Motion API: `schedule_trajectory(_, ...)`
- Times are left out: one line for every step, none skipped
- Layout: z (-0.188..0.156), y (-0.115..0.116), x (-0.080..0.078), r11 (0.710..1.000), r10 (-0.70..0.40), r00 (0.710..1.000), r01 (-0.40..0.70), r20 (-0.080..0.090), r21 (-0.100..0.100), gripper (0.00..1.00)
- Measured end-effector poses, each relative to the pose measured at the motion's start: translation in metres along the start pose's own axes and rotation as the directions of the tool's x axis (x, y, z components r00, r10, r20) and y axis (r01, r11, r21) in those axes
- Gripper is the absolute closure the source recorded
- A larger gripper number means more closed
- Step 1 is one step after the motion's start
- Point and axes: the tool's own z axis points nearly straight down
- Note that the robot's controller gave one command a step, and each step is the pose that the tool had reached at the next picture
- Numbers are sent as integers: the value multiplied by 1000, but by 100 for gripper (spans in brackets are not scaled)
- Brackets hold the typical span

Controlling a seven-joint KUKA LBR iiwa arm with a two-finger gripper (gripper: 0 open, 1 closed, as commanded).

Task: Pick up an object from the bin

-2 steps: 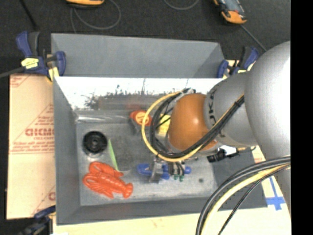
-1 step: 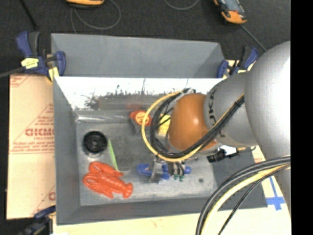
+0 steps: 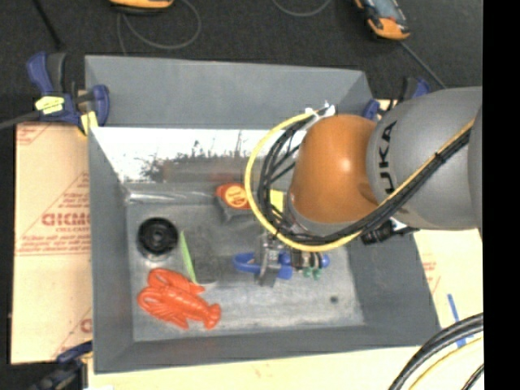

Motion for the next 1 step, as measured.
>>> schedule_trajectory(0, 0, 0, 1000, 0, 1000, 0, 0, 0, 100)
